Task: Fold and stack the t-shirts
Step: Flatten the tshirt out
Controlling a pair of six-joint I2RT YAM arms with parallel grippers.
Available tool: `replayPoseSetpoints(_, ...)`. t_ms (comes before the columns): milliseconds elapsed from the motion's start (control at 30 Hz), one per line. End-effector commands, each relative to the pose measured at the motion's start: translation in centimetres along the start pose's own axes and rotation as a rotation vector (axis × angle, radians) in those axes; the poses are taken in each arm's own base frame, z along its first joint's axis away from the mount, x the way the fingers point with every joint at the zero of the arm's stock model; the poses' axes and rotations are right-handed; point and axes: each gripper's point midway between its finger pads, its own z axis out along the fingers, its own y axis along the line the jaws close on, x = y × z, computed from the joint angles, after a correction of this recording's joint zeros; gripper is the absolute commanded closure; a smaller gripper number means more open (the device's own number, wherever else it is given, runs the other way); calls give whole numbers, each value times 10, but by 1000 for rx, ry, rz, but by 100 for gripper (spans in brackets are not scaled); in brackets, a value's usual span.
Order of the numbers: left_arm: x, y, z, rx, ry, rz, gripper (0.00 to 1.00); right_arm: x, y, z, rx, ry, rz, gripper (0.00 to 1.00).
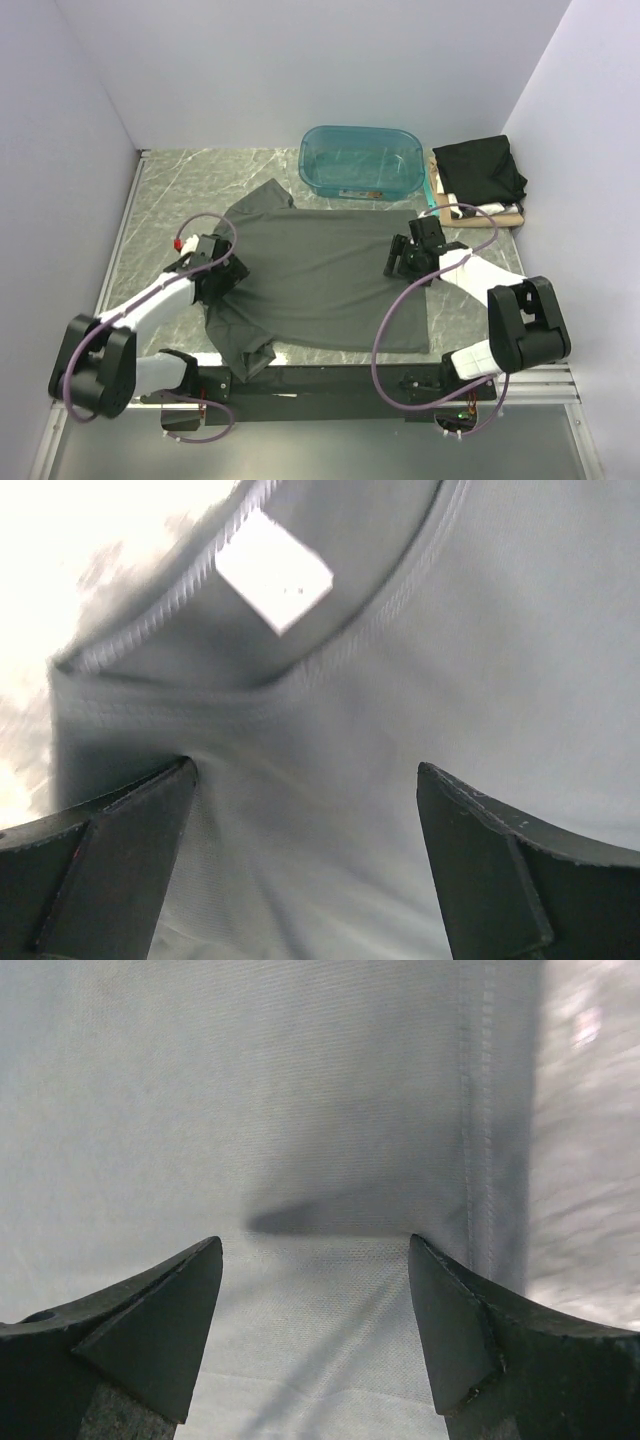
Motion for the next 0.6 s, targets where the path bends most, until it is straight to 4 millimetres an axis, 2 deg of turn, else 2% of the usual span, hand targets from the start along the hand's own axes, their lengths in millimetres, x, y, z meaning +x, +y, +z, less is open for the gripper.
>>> replayPoseSetpoints(0, -7, 1, 13, -46, -11, 16, 1, -3, -26, 6, 82, 32, 13, 18)
replayPoseSetpoints(33, -8, 2, 17, -65, -7, 38, 0, -6, -28, 6, 90, 30, 17, 18)
replayPoseSetpoints(200, -32, -20, 21, -59, -54, 120, 1, -19, -29, 10, 106, 33, 23, 18)
replayPoseSetpoints(267, -47, -31, 19, -59, -92, 134, 1, -22, -27, 11, 106, 34, 26, 18)
replayPoseSetpoints(300, -61, -36, 19, -80, -134, 140, 0, -25, -28, 11, 115, 27, 30, 18)
replayPoseSetpoints(333, -61, -30, 22, -108, -135, 155, 0, -27, -28, 10, 115, 25, 31, 18)
replayPoseSetpoints(433, -86, -54, 20, -88, -175, 169, 1, -36, -33, 7, 155, -5, 26, 18)
replayPoseSetpoints(533, -92, -74, 16, -37, -161, 179, 1, -44, -28, -1, 129, -45, -1, 18)
replayPoseSetpoints(567, -88, -80, 14, -4, -136, 184, 1, -45, -23, -4, 114, -52, -25, 18)
